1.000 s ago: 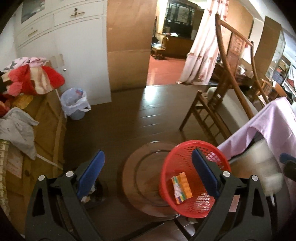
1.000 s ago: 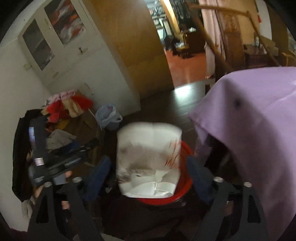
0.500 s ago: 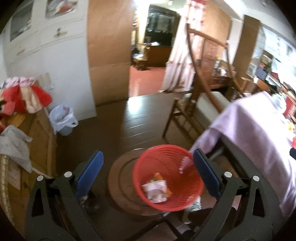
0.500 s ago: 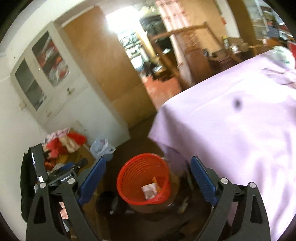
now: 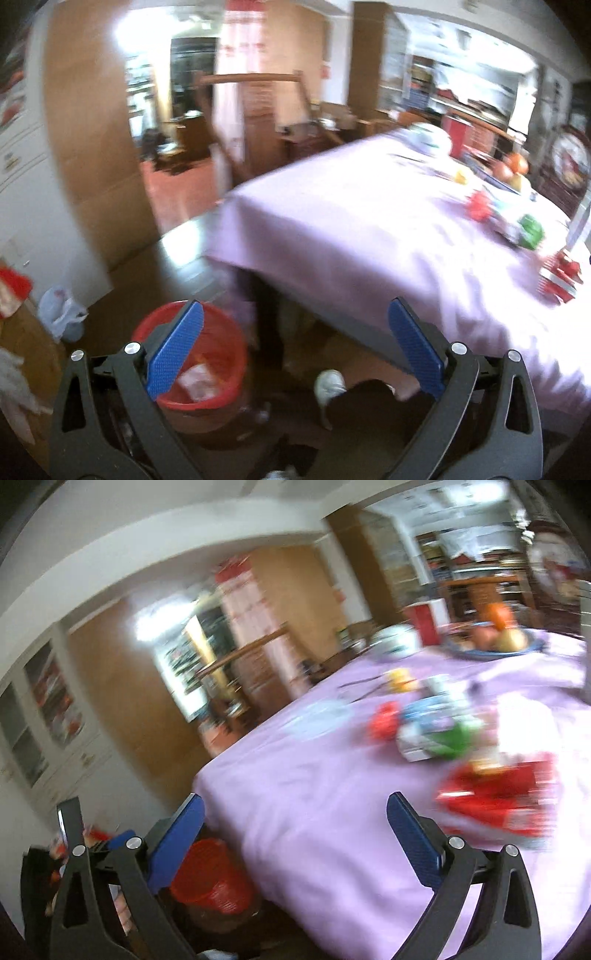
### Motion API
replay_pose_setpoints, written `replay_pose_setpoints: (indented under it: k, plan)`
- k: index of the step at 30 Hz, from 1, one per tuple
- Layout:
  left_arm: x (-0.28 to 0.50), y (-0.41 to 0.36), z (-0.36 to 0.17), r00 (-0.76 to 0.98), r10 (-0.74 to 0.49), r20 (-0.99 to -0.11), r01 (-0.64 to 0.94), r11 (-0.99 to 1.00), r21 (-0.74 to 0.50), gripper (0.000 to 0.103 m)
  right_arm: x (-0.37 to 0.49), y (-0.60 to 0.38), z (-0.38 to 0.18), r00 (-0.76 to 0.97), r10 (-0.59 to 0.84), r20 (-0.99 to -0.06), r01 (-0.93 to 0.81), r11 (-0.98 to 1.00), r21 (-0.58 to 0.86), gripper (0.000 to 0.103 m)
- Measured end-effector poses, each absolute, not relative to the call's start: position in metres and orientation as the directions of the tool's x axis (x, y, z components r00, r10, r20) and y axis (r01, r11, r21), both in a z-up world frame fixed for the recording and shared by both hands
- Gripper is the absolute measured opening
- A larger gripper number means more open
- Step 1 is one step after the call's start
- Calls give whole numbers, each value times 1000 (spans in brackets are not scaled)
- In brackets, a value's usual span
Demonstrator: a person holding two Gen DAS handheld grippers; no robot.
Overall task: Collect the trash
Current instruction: 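Swing both tools back over the table toward the remaining wrappers, then grasp the silver foil bag with the left tool while the right tool grasps the clear lemon container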
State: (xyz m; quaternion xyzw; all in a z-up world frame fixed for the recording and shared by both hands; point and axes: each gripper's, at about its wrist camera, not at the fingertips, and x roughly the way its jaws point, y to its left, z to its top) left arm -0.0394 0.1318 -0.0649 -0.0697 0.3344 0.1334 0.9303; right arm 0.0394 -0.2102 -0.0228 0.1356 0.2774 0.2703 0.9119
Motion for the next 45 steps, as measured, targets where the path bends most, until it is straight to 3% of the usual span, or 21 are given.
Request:
replay_pose_setpoints:
  k: [11, 18, 23, 26, 29, 35, 42, 45]
  plan:
    - [40, -65, -53, 734, -193, -651, 222, 974, -39, 96, 71, -351, -49, 861, 213, -462, -27, 926, 376, 97]
    - [72, -177, -60, 687, -296, -664, 410, 912, 17, 96, 93, -389, -72, 849, 100, -519, 108, 929, 355, 97]
    - [99, -198, -77, 644, -293, -707, 410, 912, -5, 96, 104, -394, -85, 829, 57, -556, 151, 935, 321, 97]
    - [111, -185, -85, 665, -194, -722, 331, 942, 52, 96, 104, -389, -87, 821, 58, -568, 137, 946, 295, 97]
    - [122, -139, -89, 683, -94, -724, 209, 975, 70, 96, 102, -382, -83, 823, 65, -564, 112, 956, 273, 97]
    - [113, -29, -77, 705, -16, -709, -10, 999, -33, 96, 102, -378, -83, 816, 110, -568, 74, 954, 291, 97]
    - [98, -36, -69, 711, -131, -691, 89, 991, -96, 96, 102, -380, -85, 806, 130, -578, 73, 946, 316, 97]
    - [101, -55, -73, 709, -132, -693, 129, 990, -56, 96, 103, -381, -86, 802, 140, -581, 74, 941, 329, 97]
